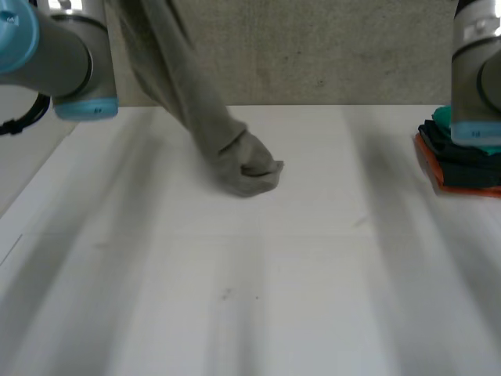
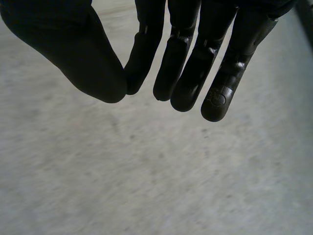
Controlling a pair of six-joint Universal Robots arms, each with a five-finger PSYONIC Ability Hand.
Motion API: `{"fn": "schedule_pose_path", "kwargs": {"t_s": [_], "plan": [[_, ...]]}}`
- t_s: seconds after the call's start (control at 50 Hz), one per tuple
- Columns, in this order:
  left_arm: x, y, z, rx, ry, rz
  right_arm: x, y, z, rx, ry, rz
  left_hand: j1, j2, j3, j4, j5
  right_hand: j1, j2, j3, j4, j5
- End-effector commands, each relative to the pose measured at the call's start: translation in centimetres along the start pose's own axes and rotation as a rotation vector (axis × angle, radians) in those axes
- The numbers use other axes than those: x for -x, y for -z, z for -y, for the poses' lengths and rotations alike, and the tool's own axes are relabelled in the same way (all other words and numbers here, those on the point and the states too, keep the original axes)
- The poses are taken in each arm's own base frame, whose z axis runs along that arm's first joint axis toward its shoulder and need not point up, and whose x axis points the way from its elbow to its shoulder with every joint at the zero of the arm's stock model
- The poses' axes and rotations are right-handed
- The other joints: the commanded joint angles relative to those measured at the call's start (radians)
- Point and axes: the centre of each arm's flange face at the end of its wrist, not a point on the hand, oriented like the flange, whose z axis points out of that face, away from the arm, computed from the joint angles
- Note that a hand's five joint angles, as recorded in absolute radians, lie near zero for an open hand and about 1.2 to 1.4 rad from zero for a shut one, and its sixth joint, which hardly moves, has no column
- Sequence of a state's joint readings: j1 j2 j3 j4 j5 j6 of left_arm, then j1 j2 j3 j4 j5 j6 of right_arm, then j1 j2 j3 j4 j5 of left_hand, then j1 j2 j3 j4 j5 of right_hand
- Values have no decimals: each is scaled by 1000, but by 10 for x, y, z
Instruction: Fold the laundry.
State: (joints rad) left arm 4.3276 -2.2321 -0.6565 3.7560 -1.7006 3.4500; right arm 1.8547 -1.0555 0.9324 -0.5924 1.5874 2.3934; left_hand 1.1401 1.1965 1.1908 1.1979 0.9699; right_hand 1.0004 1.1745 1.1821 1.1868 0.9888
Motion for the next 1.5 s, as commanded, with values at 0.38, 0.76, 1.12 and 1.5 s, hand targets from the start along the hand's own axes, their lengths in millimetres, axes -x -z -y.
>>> {"fn": "schedule_pose_path", "kwargs": {"t_s": [0.38, 0.76, 1.12, 1.5], "plan": [[-16, 129, 80, 222, 164, -436, 109, 141, -51, 463, -643, 894, 256, 200, 205, 198, 252, -826, -1000, -1008, -1012, -989], [9, 155, 178, 74, 207, -478, 176, 175, -23, 495, -789, 1035, 256, 200, 205, 198, 252, -826, -1000, -1008, -1012, -989], [14, 156, 189, 63, 208, -473, 225, 211, 9, 511, -852, 1095, 256, 200, 205, 198, 252, 396, 222, 214, 209, 233], [19, 131, 112, 209, 133, -354, 45, 86, -14, 392, -578, 407, 256, 200, 205, 198, 252, 396, 222, 214, 209, 233]]}}
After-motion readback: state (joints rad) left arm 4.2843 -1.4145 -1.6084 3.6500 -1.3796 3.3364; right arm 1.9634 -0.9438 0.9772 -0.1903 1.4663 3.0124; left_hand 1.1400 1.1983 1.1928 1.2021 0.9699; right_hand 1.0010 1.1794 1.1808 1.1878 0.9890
